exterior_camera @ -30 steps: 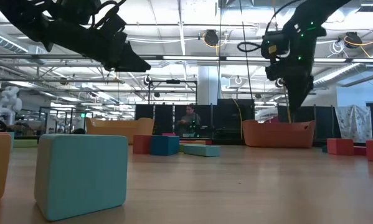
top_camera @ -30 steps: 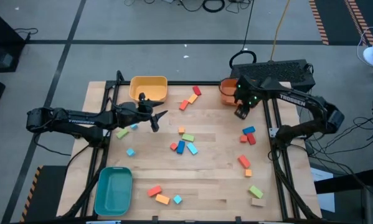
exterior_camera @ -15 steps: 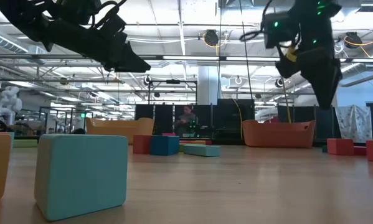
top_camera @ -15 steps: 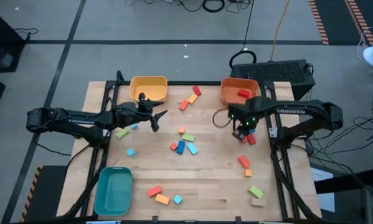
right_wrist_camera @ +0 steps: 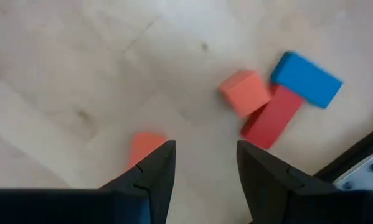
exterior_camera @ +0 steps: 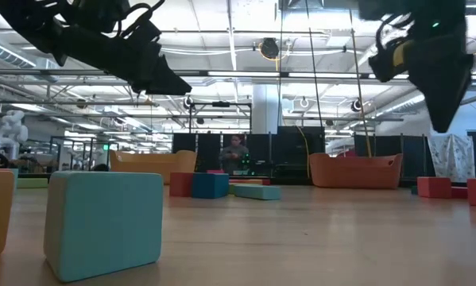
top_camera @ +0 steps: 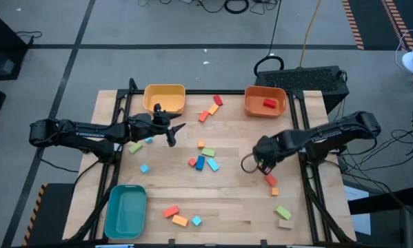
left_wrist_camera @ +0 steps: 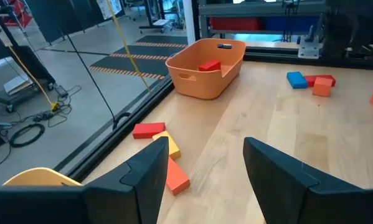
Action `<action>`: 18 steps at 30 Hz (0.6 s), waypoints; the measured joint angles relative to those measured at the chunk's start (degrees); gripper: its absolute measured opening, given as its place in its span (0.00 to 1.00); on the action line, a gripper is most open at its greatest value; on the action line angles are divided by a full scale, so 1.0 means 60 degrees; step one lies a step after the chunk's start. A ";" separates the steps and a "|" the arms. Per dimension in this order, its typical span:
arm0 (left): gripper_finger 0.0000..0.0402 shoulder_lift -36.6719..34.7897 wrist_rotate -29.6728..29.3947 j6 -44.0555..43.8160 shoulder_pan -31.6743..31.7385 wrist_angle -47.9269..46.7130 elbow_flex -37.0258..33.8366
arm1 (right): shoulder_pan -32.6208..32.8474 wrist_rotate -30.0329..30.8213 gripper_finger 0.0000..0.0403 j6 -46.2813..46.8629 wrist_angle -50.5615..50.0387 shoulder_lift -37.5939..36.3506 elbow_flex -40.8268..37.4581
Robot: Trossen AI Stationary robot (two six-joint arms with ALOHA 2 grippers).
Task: Sort blocks by size
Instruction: Put the large orange block into the orange bin
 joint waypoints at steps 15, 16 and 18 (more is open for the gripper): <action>0.52 0.0715 0.0042 -0.0591 -0.0407 -0.0015 -0.0050 | 0.2399 0.0496 0.59 0.2078 0.1028 0.1793 -0.0004; 0.52 0.0817 0.0042 -0.0711 -0.0453 -0.0031 -0.0051 | 0.2462 0.0519 0.60 0.2239 0.1012 0.1820 -0.0004; 0.52 0.1000 0.0040 -0.0768 -0.0538 0.0031 -0.0047 | 0.2587 0.0550 0.61 0.2477 0.1040 0.1868 -0.0004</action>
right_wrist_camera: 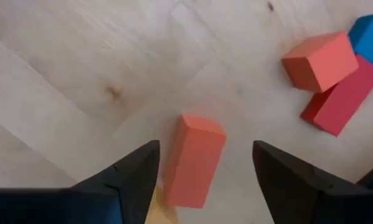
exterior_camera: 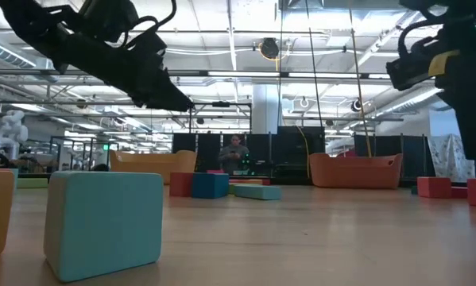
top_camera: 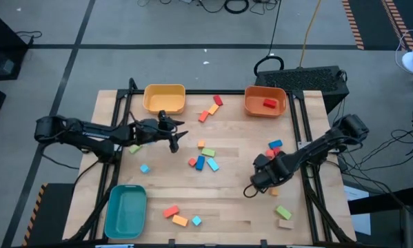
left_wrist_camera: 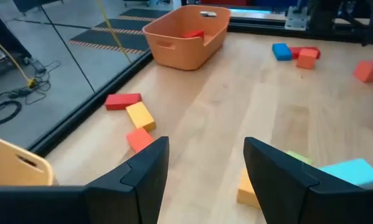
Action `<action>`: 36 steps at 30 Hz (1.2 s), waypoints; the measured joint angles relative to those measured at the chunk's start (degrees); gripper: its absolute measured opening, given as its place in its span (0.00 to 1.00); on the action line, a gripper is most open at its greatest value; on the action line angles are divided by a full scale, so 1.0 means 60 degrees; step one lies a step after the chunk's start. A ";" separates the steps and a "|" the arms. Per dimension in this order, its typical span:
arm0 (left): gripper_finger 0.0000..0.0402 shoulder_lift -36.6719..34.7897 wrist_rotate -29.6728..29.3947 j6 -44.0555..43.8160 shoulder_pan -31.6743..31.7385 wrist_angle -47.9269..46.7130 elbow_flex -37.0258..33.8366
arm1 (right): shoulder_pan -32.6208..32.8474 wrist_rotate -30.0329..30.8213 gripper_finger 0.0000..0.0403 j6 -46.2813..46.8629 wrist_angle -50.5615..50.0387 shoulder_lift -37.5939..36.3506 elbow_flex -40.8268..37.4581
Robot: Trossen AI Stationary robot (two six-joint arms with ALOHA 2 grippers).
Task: Sort blocks by size
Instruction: Put the large orange block into the orange bin
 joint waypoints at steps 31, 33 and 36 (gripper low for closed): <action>0.52 0.0348 -0.0025 0.0331 -0.0581 0.1013 0.0000 | -0.0382 -0.0594 0.26 -0.0842 0.1531 -0.0010 -0.1355; 0.52 0.0348 -0.0027 0.0331 -0.0578 0.1013 0.0000 | -0.0481 -0.0656 0.26 -0.1077 0.1531 -0.0013 -0.1351; 0.52 0.0348 -0.0029 0.0328 -0.0581 0.1013 0.0000 | -0.0656 -0.0838 0.26 -0.1481 0.1531 -0.0013 -0.1351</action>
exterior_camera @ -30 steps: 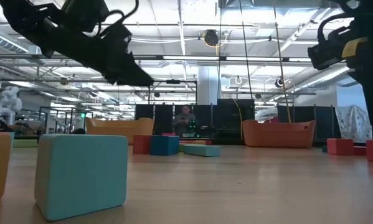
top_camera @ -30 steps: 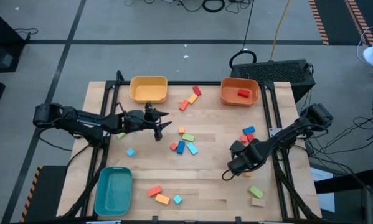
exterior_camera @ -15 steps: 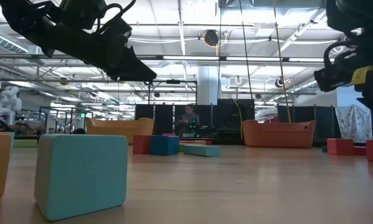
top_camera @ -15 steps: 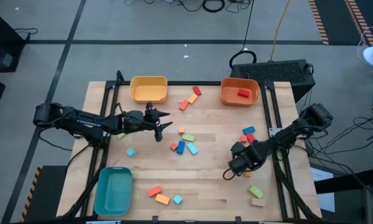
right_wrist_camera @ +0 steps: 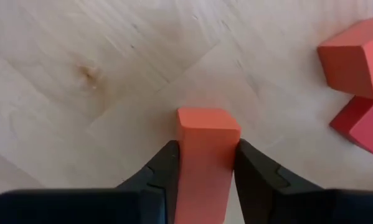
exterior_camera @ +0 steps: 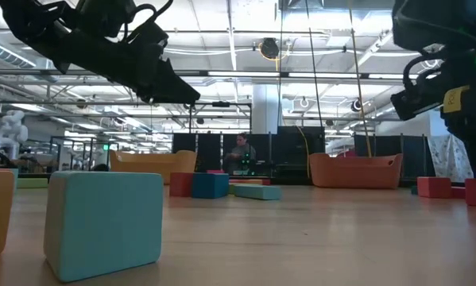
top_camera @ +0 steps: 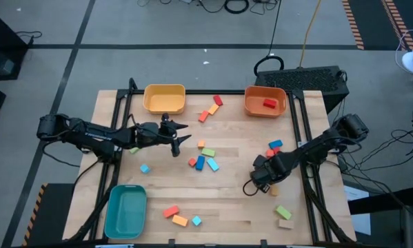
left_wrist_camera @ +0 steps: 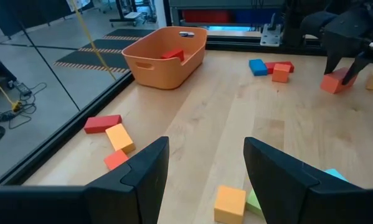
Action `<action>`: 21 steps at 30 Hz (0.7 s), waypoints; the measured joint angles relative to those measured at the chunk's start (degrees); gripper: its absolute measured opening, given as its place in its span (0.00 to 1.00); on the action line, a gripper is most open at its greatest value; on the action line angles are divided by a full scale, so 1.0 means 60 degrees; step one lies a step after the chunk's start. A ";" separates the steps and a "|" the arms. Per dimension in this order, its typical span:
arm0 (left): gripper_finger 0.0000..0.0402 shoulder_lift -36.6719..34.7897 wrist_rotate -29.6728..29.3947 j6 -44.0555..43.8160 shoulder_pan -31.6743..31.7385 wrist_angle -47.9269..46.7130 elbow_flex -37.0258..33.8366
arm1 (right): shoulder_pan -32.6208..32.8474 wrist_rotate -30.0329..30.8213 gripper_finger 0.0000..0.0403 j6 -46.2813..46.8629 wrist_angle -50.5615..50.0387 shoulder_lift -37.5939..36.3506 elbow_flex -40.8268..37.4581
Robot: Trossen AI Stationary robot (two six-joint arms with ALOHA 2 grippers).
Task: Sort blocks by size
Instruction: Put the large orange block into the orange bin
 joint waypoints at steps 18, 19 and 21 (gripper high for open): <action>0.52 0.0000 -0.0004 -0.0008 0.0004 0.0000 0.0000 | -0.1943 0.0417 0.26 -0.4377 -0.1349 0.0015 0.1418; 0.52 0.0000 -0.0004 -0.0007 0.0004 0.0000 0.0000 | -0.2103 0.0535 0.26 -0.4625 -0.1528 0.0015 0.1510; 0.52 0.0000 -0.0004 -0.0007 0.0004 0.0000 0.0000 | -0.2450 0.0788 0.26 -0.5112 -0.1856 0.0015 0.1680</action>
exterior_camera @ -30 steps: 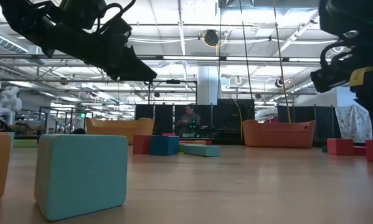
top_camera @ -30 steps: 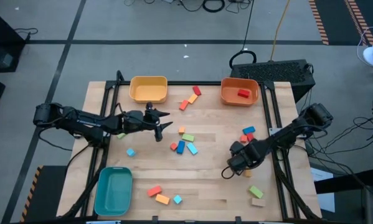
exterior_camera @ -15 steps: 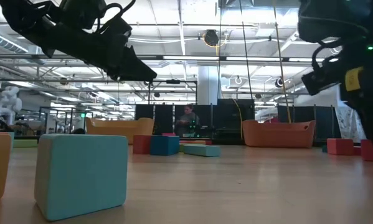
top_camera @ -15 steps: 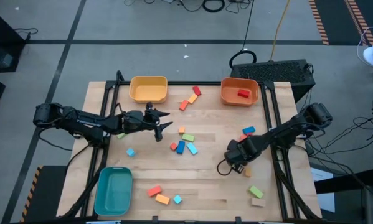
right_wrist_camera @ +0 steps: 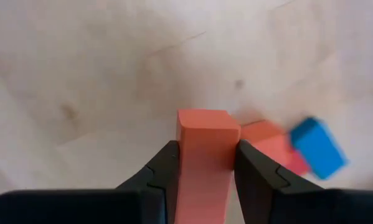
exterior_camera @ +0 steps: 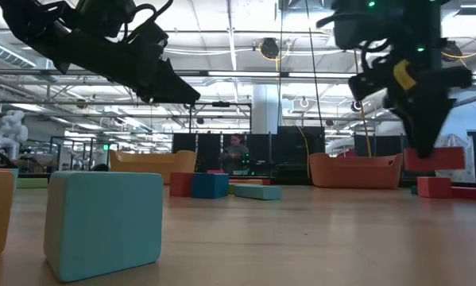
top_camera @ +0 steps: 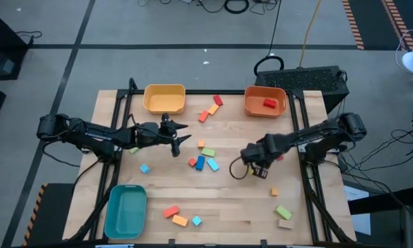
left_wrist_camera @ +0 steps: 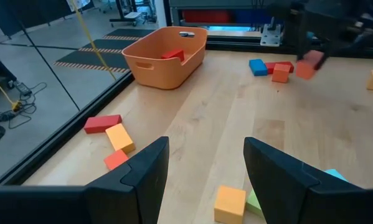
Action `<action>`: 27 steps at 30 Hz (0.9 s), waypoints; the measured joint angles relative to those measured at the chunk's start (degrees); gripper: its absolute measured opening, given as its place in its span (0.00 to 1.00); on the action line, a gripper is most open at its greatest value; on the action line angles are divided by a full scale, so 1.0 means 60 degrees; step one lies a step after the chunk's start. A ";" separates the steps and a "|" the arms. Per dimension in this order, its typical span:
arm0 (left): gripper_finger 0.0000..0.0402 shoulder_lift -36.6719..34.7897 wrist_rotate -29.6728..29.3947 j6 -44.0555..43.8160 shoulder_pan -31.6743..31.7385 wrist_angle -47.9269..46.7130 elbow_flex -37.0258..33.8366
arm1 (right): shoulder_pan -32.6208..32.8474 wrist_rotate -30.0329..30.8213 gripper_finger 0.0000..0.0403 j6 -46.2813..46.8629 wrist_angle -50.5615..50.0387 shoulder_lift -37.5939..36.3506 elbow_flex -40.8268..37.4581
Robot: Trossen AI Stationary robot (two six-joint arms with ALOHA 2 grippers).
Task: Sort blocks by size
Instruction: Put the large orange block into the orange bin
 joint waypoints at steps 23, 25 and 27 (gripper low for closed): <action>0.52 0.0000 -0.0231 0.0758 0.0018 -0.0004 0.0000 | -0.4999 0.1997 0.26 -0.4892 0.0101 -0.0029 0.0717; 0.52 0.0000 -0.0290 0.0786 0.0039 0.0000 0.0000 | -0.5491 0.1998 0.26 -0.5128 0.0281 -0.0029 0.0717; 0.52 0.0000 -0.0312 0.0787 0.0114 -0.0004 0.0000 | -0.5945 0.1998 0.26 -0.5397 0.0482 -0.0029 0.0717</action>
